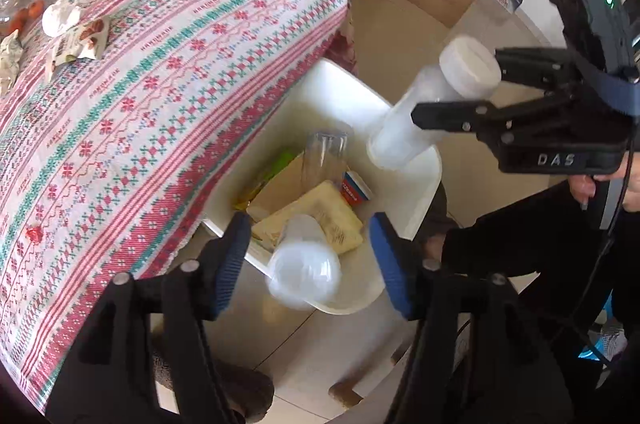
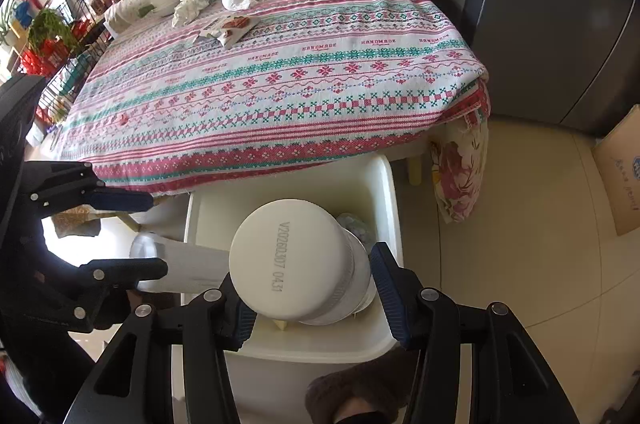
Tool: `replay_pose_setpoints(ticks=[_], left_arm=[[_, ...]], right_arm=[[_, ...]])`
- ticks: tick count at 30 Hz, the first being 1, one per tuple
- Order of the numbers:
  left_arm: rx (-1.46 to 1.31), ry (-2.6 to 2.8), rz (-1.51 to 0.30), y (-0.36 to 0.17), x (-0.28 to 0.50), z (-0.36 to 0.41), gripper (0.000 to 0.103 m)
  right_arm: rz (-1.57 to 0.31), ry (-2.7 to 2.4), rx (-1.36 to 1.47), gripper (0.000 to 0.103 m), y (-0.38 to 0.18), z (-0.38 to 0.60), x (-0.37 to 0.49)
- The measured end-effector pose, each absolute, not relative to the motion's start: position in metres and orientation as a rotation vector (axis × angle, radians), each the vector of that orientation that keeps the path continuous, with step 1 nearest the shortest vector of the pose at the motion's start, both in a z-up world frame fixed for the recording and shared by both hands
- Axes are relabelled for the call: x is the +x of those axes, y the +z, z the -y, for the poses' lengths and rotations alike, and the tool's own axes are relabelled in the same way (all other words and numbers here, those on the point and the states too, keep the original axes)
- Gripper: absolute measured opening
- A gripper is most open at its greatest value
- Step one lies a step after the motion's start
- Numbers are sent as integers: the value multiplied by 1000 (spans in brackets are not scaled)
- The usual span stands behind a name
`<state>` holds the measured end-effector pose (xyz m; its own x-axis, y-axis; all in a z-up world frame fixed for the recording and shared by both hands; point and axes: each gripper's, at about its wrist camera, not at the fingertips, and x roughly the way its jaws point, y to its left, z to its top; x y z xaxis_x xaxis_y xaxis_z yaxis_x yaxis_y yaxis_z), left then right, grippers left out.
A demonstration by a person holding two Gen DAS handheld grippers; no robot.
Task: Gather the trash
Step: 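Carry both white bottles over the white bin and open both grippers, then grasp the white pecan-kernels packet with the left gripper and lift it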
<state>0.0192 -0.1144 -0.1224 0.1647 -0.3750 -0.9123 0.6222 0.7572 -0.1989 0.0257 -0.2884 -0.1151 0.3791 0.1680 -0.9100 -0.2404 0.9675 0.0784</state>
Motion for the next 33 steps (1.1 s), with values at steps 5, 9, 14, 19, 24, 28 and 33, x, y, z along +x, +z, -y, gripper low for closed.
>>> replay_pose_setpoints(ticks=[5,9,14,19,24,28,33], left_arm=[[220,-698,-1184,-109,23,100,68],[211,-648,-1168,-103,26,84,72],[181,-590,-1151,-97,31,62,76],[139,-530,-1135,-92,39,41,81],[102,-478,-1132,-88,48,24,83],[80,-439,-1124,-84,55,13,84],[49,-385,-1118,-80,66,-3,86]], right_arm=[[-1157,257,-68,53,-115,289,26],[-1166,255,-69,53,-116,289,26],[-1178,252,-55,54,-117,289,29],[-1150,232,-28,74,-110,290,32],[-1129,223,-17,76,-103,290,35],[-1120,213,-16,77,-98,288,38],[-1105,208,-26,78,-91,281,44]])
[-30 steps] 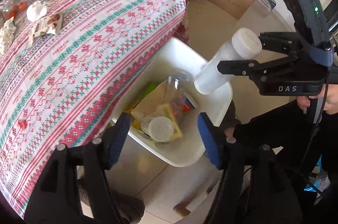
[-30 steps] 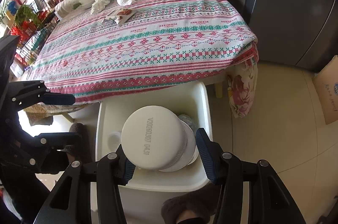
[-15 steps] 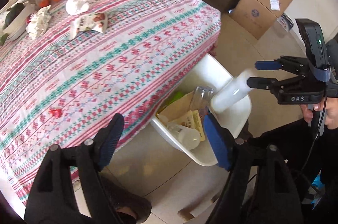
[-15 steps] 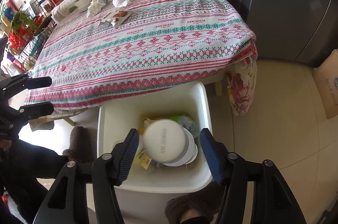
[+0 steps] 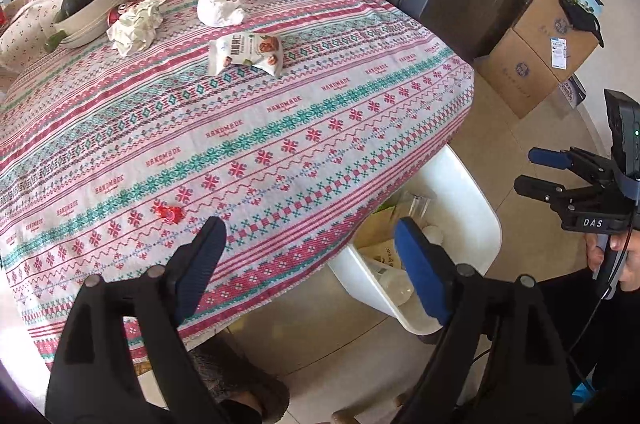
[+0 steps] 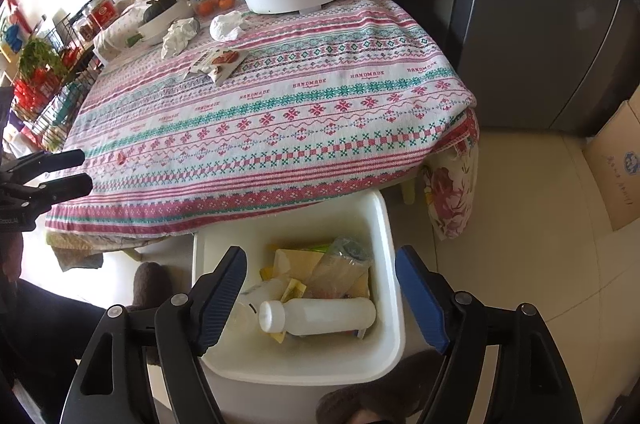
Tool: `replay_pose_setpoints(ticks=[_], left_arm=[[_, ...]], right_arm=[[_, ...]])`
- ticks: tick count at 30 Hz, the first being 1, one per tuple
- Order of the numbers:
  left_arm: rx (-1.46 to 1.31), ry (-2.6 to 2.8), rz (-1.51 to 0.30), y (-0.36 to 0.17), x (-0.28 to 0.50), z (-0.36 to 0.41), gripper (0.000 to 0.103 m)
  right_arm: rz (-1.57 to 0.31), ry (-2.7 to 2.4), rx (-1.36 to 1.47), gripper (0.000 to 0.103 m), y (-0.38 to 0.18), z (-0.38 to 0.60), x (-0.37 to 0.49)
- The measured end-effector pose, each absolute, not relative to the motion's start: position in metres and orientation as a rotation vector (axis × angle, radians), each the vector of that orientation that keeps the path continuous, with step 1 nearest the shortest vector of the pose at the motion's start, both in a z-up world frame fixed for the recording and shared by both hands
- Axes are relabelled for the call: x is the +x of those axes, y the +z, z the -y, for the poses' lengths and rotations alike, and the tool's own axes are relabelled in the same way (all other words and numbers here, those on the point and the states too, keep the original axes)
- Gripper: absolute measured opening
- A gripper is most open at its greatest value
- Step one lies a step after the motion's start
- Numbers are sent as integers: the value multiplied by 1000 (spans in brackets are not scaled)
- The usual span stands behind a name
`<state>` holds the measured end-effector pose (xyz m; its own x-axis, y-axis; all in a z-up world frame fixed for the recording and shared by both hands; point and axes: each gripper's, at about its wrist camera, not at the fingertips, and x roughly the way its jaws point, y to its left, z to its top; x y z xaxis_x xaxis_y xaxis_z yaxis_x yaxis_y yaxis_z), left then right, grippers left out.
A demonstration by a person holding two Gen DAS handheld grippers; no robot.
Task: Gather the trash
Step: 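Grasp the white pecan-kernels packet with the left gripper and lift it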
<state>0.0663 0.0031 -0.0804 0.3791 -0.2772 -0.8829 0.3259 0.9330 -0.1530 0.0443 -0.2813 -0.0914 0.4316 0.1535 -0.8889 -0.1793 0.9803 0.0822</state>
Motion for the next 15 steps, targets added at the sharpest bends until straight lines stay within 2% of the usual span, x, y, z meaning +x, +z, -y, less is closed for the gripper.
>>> replay_pose_setpoints(ticks=[15], left_arm=[[-93,-145,-1039,-67,126,-66,86]], right_arm=[[-996,239,-71,83,-45,214,96]])
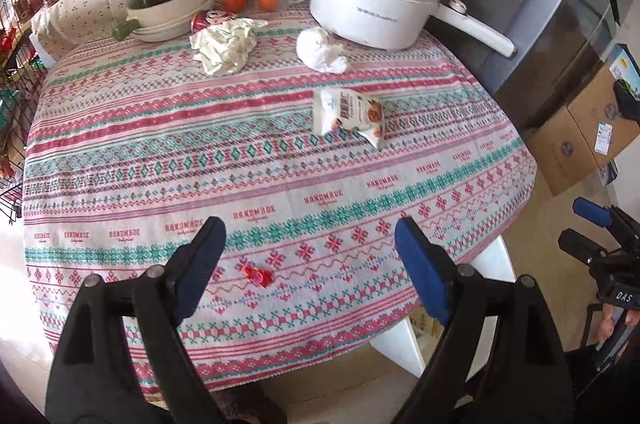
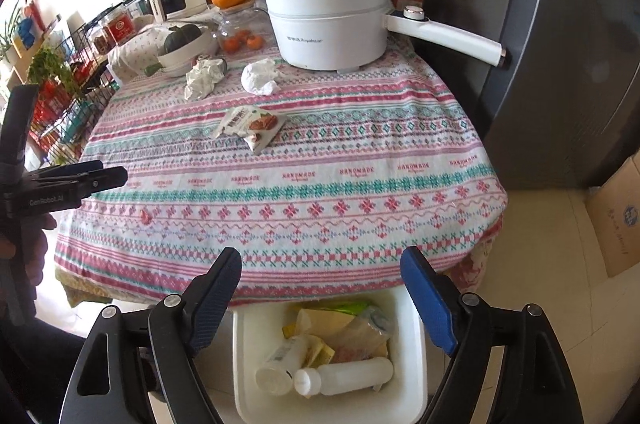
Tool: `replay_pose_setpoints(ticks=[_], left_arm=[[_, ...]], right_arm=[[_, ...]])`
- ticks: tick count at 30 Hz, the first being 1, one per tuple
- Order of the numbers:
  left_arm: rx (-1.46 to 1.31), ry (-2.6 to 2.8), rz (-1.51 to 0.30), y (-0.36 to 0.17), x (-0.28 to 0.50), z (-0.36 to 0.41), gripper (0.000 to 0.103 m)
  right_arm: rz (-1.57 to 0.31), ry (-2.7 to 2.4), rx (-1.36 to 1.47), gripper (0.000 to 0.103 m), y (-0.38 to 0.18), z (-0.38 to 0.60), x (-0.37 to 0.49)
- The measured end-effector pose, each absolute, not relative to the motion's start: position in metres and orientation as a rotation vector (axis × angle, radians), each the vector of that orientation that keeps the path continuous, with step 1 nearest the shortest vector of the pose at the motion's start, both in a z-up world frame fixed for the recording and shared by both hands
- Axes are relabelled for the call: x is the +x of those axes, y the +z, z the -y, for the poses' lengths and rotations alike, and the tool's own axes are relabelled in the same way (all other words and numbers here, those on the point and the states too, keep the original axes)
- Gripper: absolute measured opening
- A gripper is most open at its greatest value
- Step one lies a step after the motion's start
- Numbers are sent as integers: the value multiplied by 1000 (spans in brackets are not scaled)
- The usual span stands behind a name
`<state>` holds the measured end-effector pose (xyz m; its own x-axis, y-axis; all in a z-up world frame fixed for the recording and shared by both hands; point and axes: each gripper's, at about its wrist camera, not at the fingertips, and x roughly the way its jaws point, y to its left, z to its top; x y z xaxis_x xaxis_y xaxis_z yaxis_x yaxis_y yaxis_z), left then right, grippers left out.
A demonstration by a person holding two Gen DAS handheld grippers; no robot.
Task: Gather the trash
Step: 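Grasp the white pecan-kernels packet with the left gripper and lift it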
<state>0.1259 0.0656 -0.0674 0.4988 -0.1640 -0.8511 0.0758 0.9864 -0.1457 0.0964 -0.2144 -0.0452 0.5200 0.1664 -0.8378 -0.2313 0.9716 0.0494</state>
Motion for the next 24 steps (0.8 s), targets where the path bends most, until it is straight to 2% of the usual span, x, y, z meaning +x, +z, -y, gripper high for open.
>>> replay_pose_setpoints(ticks=[8,16,24], left_arm=[[-120,-104,-1043,-76,165,-84,86],[-221,-112,-1080,-107,213,-100,86],[-372,-225,-1168,-137,241,-65,82]], right_arm=[[-971,228,-96,84,-42,181,135],[-999,173,-130,84,-61,177,168],[-1028,150,-123,84,-72,183,190]])
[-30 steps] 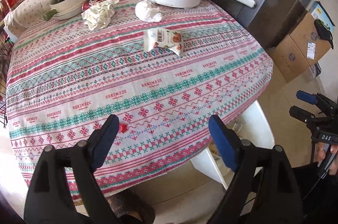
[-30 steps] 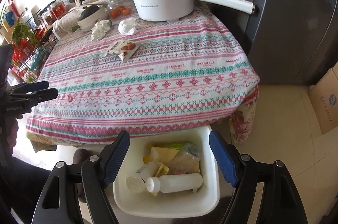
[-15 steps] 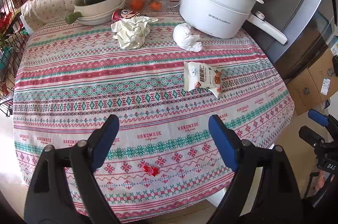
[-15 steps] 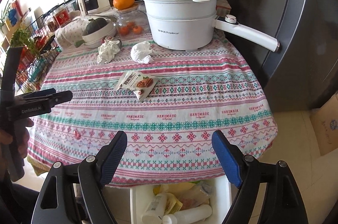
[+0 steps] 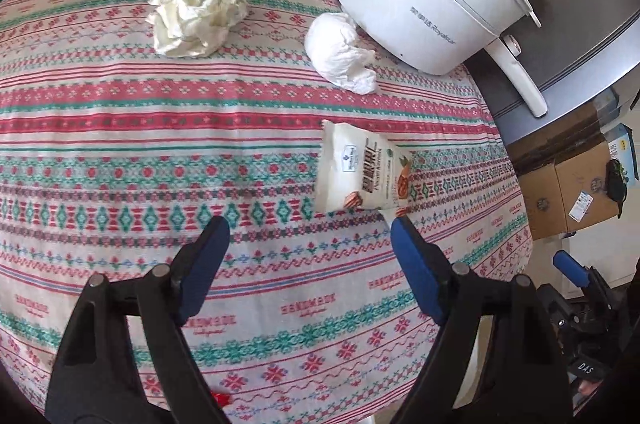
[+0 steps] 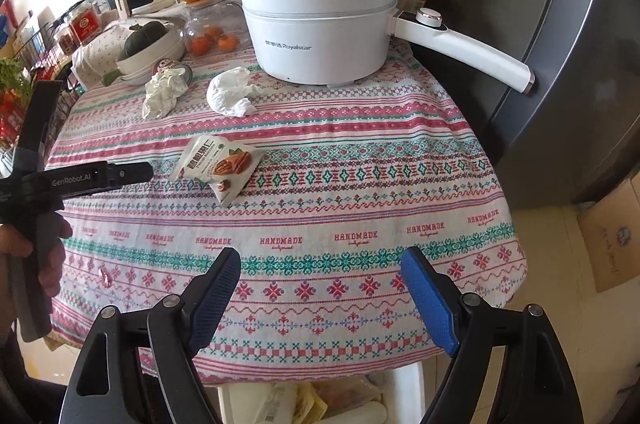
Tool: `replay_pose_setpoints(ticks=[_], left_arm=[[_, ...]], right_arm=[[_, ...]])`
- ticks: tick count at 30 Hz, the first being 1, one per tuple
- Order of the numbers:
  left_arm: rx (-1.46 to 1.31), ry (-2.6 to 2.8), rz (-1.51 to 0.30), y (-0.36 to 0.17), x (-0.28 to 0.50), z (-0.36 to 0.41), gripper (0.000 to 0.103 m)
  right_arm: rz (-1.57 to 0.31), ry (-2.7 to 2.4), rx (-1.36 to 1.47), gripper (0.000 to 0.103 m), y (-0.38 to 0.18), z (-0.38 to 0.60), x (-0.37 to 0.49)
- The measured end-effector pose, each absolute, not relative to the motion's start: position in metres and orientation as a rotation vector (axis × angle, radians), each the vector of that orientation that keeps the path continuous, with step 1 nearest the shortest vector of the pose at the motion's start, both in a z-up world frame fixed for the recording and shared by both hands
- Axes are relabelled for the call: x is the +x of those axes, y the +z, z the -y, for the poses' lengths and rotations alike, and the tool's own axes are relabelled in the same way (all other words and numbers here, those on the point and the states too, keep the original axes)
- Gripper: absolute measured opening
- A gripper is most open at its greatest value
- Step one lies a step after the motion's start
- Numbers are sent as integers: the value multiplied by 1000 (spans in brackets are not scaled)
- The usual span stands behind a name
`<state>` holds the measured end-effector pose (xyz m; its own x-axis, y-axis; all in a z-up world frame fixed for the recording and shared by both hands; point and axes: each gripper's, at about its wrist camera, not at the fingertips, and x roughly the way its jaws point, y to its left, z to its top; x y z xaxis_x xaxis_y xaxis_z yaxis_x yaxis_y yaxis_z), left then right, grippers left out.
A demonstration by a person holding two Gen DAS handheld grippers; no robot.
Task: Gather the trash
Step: 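Grasp the white pecan-kernels packet with the left gripper and lift it, then grasp the crumpled white tissue with the right gripper while the left holds the packet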
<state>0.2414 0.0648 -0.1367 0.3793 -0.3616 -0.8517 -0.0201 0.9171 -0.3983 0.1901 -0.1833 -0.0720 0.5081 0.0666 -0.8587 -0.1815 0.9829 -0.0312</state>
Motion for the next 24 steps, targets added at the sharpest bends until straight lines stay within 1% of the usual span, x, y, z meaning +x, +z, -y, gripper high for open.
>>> replay_pose_setpoints(ticks=[4,6,8,9,11,12,13,17,24], left_arm=[[-403,-238,-1184,-145,253,-48,82],[-454,-235,-1201,-154,259,-47,78],[-507,-239,-1218,-161,262,-46,62],[-527,-241,-1224,-164,263,-46,58],[-556,-242,-1226,-169,264,-45,40],[-563,-242,-1218,-170,264,-45,36],[-562,-241,-1207,-169,264,-44,28],[-490,-232,-1162,-159,260,-44,25],[-341,-203,-1114,-127,235,-61,25]], right_arm=[[-1036,143,-110,84,-74,187,195],[-1040,141,-103,84,-75,189,195],[-1042,140,-102,84,-75,190,195],[-1042,139,-104,84,-75,190,194],[-1041,135,-111,84,-76,191,194],[-1039,131,-117,84,-76,191,193],[-1038,128,-123,84,-76,192,192],[-1037,119,-140,84,-77,195,189],[-1045,108,-137,84,-80,198,189]])
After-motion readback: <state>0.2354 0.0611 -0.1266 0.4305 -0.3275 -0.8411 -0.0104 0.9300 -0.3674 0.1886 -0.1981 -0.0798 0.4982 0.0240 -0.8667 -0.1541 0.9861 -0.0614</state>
